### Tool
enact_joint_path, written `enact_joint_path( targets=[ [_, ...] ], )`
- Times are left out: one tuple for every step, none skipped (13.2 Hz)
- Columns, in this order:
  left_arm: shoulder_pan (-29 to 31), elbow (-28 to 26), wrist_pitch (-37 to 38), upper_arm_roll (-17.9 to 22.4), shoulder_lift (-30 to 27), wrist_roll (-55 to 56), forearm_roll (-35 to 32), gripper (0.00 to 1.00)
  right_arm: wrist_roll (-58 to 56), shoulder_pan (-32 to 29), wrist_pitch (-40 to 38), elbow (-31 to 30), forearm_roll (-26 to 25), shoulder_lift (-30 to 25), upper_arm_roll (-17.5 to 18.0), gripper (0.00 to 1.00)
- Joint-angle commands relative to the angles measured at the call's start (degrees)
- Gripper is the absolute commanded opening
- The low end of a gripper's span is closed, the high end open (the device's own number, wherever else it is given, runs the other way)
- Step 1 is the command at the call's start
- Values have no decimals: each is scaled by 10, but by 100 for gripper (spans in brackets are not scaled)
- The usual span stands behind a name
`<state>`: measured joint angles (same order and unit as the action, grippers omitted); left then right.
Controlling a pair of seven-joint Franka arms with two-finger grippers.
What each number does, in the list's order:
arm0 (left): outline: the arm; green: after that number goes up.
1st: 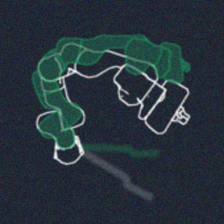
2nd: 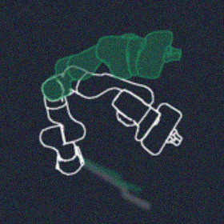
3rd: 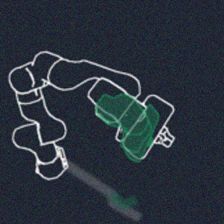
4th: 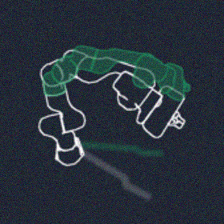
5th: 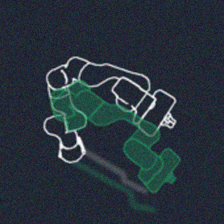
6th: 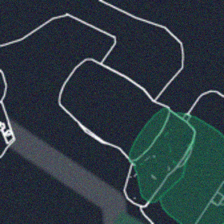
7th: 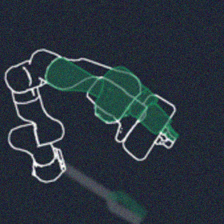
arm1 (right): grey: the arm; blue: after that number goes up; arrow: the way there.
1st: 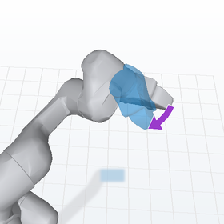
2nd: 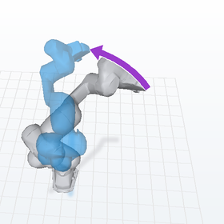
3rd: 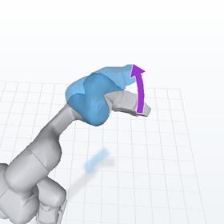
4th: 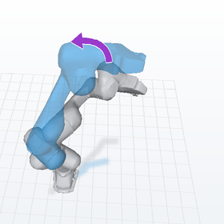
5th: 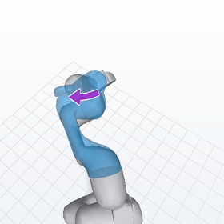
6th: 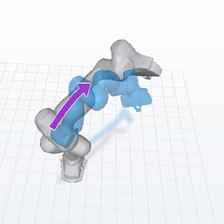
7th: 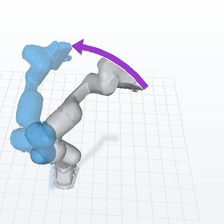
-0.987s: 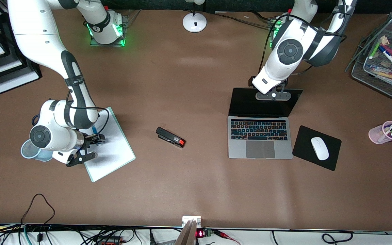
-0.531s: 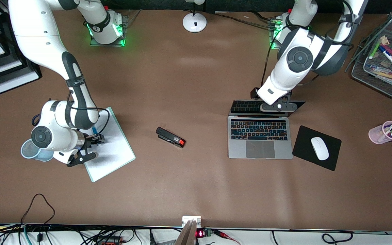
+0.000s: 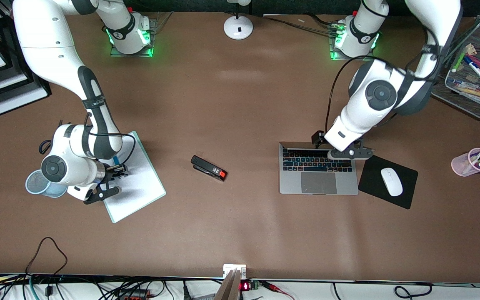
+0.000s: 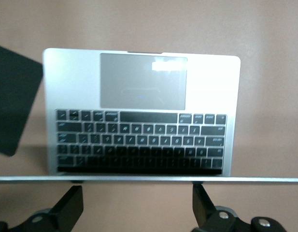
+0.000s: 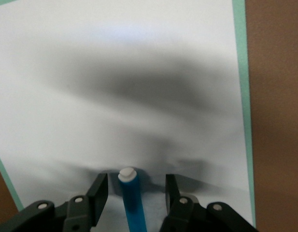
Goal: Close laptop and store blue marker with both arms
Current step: 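Push the laptop lid shut with the left gripper while the right gripper lifts the marker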
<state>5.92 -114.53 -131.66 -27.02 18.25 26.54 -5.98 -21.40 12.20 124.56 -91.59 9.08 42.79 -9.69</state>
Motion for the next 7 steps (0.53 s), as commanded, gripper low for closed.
enact_joint_path(
  targets=[
    [2, 20, -45, 7, 51, 5, -18, 100, -3, -1, 2, 3, 3, 1, 1, 43],
    [1, 22, -66, 11, 66, 5, -18, 100, -3, 0, 2, 3, 3, 1, 1, 38],
    [1, 23, -87, 14, 79, 5, -18, 100, -7, 1, 3, 4, 3, 1, 1, 33],
    [1, 23, -110, 15, 92, 5, -18, 100, -11, 0, 4, 6, 2, 1, 1, 28],
    [-1, 24, -132, 15, 106, 4, -18, 100, -12, 1, 4, 6, 2, 1, 1, 24],
    [-1, 28, -150, 16, 120, 4, -18, 100, -12, 5, 4, 6, 3, 1, 1, 22],
    [-1, 35, -156, 20, 136, 4, -18, 100, -11, 5, 4, 6, 3, 1, 1, 20]
  ],
)
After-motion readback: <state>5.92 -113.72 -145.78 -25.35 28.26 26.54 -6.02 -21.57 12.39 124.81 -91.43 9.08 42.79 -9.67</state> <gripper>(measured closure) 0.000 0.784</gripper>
